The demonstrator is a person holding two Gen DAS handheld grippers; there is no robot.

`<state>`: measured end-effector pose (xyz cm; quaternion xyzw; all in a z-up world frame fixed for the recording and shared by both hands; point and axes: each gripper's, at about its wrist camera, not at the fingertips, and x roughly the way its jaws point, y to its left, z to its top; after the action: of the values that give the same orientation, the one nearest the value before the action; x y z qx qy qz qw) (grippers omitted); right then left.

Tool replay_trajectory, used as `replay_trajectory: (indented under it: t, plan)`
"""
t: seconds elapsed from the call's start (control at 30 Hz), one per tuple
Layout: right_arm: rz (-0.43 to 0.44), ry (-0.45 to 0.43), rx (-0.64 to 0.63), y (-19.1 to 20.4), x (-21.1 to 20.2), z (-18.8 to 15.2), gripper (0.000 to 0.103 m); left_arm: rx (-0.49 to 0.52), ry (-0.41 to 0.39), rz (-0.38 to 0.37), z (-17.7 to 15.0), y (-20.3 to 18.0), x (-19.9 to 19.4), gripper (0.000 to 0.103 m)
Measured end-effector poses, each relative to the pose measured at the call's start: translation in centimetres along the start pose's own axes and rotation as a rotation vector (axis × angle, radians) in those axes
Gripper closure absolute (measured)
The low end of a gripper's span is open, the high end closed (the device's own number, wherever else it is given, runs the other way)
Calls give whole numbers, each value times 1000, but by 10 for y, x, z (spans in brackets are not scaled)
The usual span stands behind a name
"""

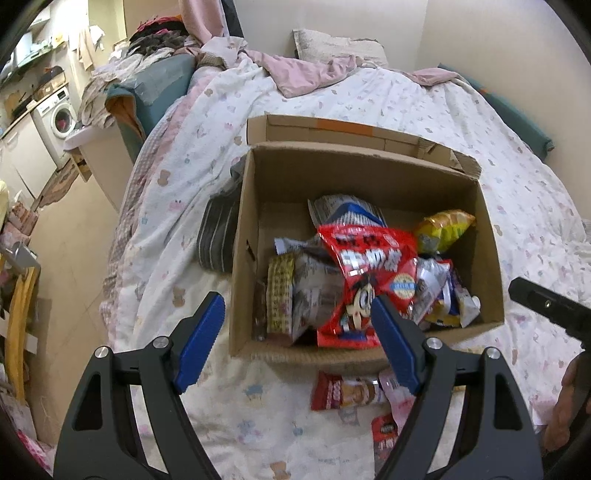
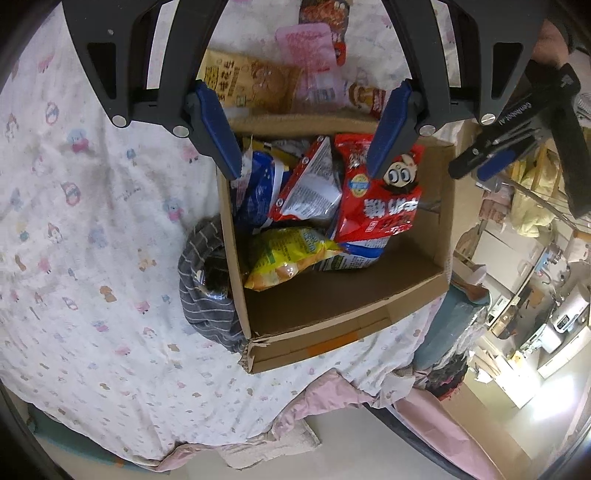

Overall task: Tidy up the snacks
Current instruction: 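Withdraw both tools from the box toward the remaining snacks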

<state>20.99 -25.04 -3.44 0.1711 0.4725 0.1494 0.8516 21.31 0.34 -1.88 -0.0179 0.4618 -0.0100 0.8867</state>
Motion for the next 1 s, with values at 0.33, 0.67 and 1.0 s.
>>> replay_trajectory:
  t: [0.33,0.67,1.0]
  plan:
    - [6,-9,40,-8,-26,-23,30,-9,18,-15,-29,-2,-19,24]
    - [-34,17,26,-7,-36,-57,30,1,49,-38,-58,-9,-30,24]
    - [-104,28,82,-44,-47,-74,30,49,150,-37,-88,-31,-14,24]
